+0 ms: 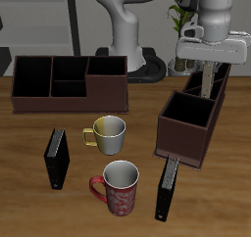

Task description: Place the yellow book into the left desk caddy's back compartment

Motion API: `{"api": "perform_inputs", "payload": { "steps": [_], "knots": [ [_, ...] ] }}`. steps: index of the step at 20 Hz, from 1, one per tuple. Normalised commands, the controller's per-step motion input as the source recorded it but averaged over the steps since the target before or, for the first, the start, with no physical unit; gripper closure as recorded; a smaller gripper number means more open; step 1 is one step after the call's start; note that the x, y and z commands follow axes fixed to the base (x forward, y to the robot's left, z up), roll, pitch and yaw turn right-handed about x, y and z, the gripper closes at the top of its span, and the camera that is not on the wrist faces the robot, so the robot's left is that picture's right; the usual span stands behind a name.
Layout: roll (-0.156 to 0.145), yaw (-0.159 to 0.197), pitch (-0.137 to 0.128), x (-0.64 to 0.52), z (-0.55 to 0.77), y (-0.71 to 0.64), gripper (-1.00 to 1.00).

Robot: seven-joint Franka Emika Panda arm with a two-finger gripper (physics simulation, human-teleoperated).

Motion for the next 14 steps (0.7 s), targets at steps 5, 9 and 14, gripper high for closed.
{"api": "perform_inputs", "payload": {
  "steps": [5, 9, 14],
  "knots": [
    [0.022, -0.01, 0.019, -0.02, -0.11, 0.07, 1.0],
    [0.038, 0.004, 0.024, -0.11, -0.19, 0.11, 1.0],
    [-0.012, 0.005, 0.0, 0.07, -0.05, -0.07, 1.0]
  ]
}}
